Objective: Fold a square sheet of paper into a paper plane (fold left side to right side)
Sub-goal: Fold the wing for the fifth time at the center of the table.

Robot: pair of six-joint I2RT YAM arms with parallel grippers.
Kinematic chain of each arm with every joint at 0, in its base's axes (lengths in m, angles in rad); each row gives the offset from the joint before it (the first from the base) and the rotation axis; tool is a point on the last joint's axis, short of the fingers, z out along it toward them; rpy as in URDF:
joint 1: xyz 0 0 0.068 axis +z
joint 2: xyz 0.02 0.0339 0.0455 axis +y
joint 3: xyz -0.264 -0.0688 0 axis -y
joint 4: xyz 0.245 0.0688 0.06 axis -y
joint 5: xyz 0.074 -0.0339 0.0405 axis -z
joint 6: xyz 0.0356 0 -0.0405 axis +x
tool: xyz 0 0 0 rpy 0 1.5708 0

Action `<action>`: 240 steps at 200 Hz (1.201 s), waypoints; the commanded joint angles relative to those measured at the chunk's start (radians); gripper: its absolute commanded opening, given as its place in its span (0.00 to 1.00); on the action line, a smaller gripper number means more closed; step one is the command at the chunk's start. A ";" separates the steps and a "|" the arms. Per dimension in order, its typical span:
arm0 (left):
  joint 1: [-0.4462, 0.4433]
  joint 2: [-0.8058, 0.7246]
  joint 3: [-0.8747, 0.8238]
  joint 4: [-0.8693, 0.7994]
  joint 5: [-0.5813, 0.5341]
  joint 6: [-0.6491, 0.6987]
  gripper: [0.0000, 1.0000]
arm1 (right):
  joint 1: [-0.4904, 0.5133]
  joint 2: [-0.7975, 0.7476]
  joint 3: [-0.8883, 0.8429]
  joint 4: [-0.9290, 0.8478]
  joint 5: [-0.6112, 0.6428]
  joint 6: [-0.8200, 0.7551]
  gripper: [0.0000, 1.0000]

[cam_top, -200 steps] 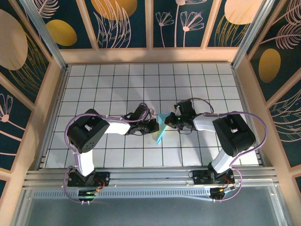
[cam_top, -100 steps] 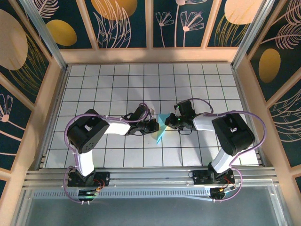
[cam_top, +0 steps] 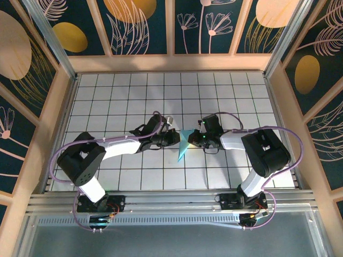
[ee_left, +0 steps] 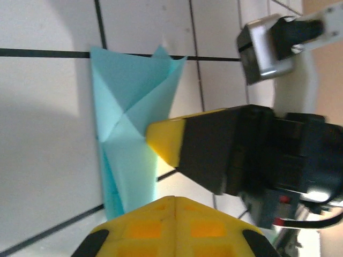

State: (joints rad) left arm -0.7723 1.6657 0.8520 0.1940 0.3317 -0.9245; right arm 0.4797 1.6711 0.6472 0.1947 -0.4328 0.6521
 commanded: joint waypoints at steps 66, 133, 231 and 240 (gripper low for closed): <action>-0.007 0.094 -0.014 0.054 0.217 -0.061 0.00 | 0.008 0.030 -0.029 -0.110 0.057 -0.024 0.00; -0.012 0.146 -0.034 0.087 0.239 -0.073 0.00 | 0.013 0.034 -0.021 -0.122 0.063 -0.027 0.00; -0.044 0.175 -0.073 0.142 0.239 -0.111 0.00 | 0.018 0.045 -0.008 -0.133 0.065 -0.030 0.00; -0.046 0.175 -0.077 0.146 0.235 -0.113 0.00 | 0.017 0.046 -0.006 -0.132 0.065 -0.031 0.00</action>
State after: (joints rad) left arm -0.8047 1.8248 0.7940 0.3092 0.5529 -1.0107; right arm 0.4843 1.6711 0.6533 0.1848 -0.4244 0.6502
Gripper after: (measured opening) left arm 0.054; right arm 0.055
